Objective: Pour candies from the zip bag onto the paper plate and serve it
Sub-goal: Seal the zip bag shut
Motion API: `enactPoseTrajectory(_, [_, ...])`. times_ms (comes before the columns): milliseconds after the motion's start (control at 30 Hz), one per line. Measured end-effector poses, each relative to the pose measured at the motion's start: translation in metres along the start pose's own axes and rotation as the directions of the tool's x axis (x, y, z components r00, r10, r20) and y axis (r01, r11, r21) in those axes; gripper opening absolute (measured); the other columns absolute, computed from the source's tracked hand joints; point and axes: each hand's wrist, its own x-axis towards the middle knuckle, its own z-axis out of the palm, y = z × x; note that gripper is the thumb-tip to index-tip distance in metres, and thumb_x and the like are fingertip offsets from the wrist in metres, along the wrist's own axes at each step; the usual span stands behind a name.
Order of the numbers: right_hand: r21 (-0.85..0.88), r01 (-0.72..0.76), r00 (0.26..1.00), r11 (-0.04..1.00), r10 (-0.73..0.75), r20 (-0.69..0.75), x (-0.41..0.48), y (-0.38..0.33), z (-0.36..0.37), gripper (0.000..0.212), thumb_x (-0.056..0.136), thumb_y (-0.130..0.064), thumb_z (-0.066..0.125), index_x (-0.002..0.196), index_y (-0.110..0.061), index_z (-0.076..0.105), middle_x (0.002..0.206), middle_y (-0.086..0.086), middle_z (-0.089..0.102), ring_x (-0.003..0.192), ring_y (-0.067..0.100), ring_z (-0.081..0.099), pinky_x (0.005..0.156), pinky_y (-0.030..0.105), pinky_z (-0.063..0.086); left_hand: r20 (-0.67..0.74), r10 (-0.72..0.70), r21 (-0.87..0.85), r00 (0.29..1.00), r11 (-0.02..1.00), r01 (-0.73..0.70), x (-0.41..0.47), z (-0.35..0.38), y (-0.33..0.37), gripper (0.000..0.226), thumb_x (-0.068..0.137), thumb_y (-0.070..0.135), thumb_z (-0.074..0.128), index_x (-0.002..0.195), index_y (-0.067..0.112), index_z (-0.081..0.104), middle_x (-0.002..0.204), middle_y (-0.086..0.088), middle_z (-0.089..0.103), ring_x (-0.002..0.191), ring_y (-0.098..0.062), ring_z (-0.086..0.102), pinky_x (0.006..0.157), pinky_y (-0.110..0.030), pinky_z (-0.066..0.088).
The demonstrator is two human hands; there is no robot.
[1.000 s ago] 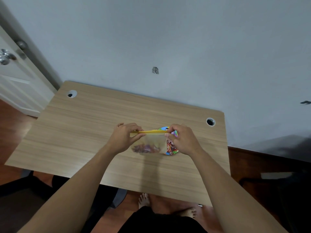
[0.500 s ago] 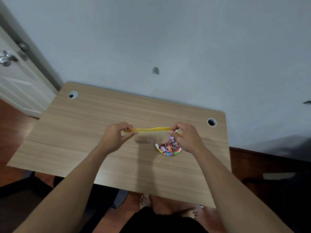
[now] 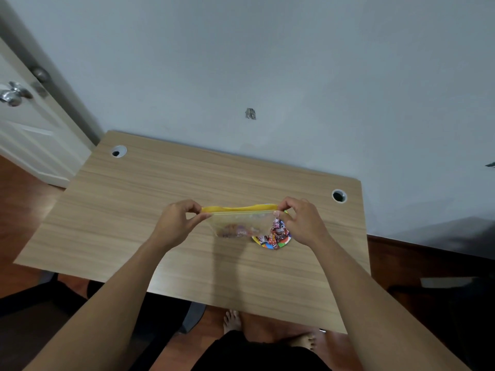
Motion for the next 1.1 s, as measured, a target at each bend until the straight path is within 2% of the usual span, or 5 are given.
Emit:
enactPoseTrajectory(100, [0.002,-0.015,1.000,1.000,0.015,0.005,0.002,0.001,0.006,0.009,0.095,-0.033,0.078,0.090,-0.028,0.072,0.092,-0.018,0.073,0.097,0.017,0.055,0.082,0.036,0.043,-0.022,-0.010,0.009,1.000,1.000,0.010,0.000,-0.001,-0.002,0.022,0.086,0.039,0.087,0.082,0.021,0.075,0.083,0.010,0.078,0.089,-0.006,0.074,0.078,-0.019,0.052])
enactPoseTrajectory(500, [0.046,-0.033,0.985,0.998,0.024,0.171,0.000,-0.014,0.064,0.008,0.096,-0.027,0.077,0.091,-0.021,0.077,0.091,-0.010,0.077,0.081,0.002,0.065,0.073,0.019,0.045,-0.043,-0.061,0.035,0.997,0.997,0.062,-0.005,-0.017,-0.051,0.017,0.093,0.031,0.081,0.092,0.016,0.073,0.094,0.003,0.079,0.096,-0.016,0.076,0.084,-0.034,0.057])
enactPoseTrajectory(700, [0.056,-0.010,0.984,0.998,0.000,0.181,0.010,-0.011,0.098,0.007,0.095,-0.021,0.076,0.089,-0.018,0.078,0.065,-0.025,0.062,0.063,-0.005,0.056,0.066,0.024,0.040,-0.063,-0.039,0.040,0.997,0.998,0.042,0.001,-0.019,-0.073,0.010,0.094,0.027,0.080,0.095,0.018,0.075,0.093,0.004,0.074,0.085,-0.016,0.074,0.081,-0.044,0.061])
enactPoseTrajectory(867, [0.045,0.008,0.990,0.999,-0.014,0.141,0.023,-0.013,0.108,0.012,0.099,-0.022,0.074,0.099,-0.016,0.083,0.084,-0.010,0.073,0.076,0.005,0.059,0.074,0.026,0.038,-0.114,-0.099,0.005,0.989,0.995,0.100,0.013,-0.017,-0.073,0.006,0.096,0.021,0.078,0.094,0.025,0.075,0.092,-0.001,0.076,0.083,-0.024,0.074,0.080,-0.038,0.060])
enactPoseTrajectory(1100, [0.117,-0.196,0.973,0.974,0.179,0.142,0.032,-0.002,0.100,0.038,0.105,-0.029,0.067,0.141,-0.017,0.071,0.123,-0.002,0.081,0.117,0.015,0.071,0.099,0.026,0.047,-0.094,-0.263,-0.187,0.960,0.952,0.242,0.028,-0.005,-0.069,0.030,0.103,0.022,0.068,0.133,0.021,0.068,0.099,-0.003,0.075,0.076,-0.015,0.080,0.075,-0.031,0.061])
